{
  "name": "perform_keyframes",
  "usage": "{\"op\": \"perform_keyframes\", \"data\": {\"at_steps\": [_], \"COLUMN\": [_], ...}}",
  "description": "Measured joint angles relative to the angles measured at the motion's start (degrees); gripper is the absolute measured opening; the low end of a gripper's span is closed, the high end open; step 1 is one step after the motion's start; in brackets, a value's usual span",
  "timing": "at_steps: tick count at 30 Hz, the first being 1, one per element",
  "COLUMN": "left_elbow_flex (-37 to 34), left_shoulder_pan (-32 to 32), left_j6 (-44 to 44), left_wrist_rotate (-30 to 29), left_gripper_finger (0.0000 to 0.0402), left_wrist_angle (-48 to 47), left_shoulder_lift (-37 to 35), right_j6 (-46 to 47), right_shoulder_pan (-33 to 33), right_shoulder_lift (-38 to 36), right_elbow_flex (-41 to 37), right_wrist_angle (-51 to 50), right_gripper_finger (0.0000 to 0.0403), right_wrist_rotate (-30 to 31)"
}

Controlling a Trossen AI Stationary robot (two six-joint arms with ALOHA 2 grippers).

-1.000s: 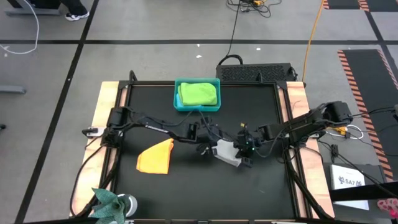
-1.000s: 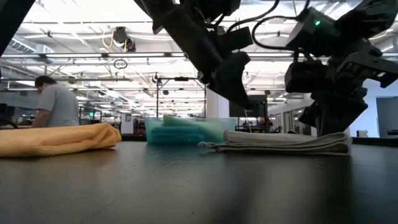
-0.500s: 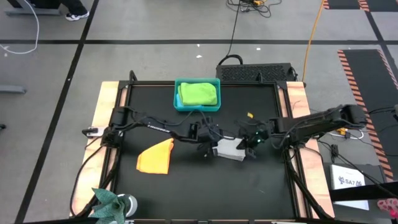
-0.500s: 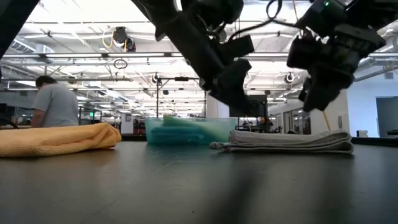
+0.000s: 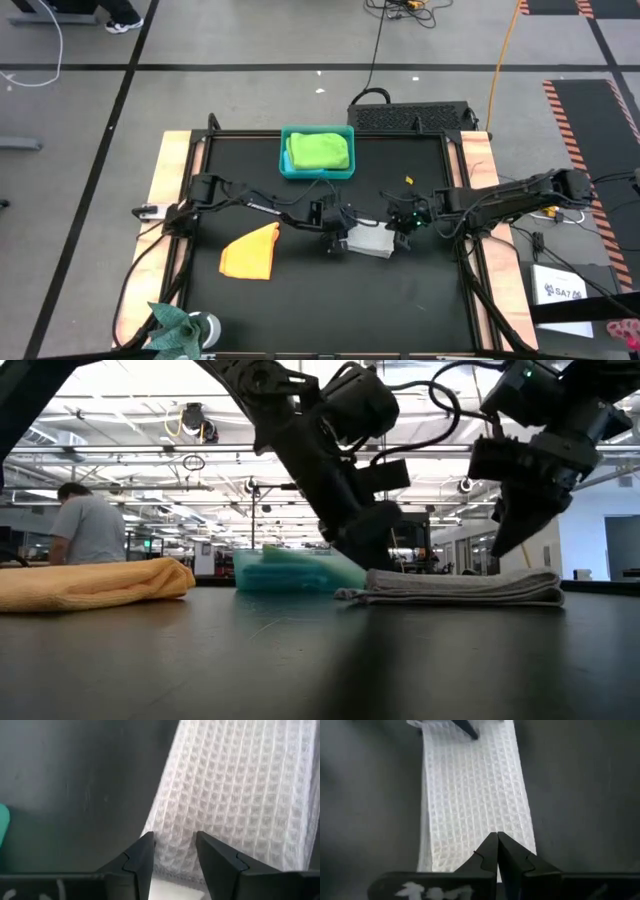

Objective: Fold microfiber towels
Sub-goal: Fold the gray towel

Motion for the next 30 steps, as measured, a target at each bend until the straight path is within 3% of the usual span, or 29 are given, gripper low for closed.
{"op": "perform_keyframes", "data": {"at_steps": [10,14,30], "left_elbow_flex": [0.11,0.09,0.07], "left_shoulder_pan": [0.10,0.06,-0.01], "left_j6": [-0.16,-0.48,-2.64], "left_wrist_rotate": [-0.40,-3.55,-3.74], "left_gripper_finger": [0.0152,0.0152,0.0152], "left_wrist_angle": [1.63,1.76,3.82], "left_shoulder_lift": [1.18,0.87,-2.30], "right_j6": [0.12,1.31,-1.53], "right_shoulder_pan": [0.02,0.16,0.20], "right_shoulder_lift": [-0.21,-0.31,8.73], "right_elbow_flex": [-0.02,-0.02,0.02], "right_wrist_angle": [-1.94,-1.66,-0.71], "right_gripper_finger": [0.0000,0.0000,0.0000], "right_wrist_rotate": [-1.58,-1.68,-1.49]}}
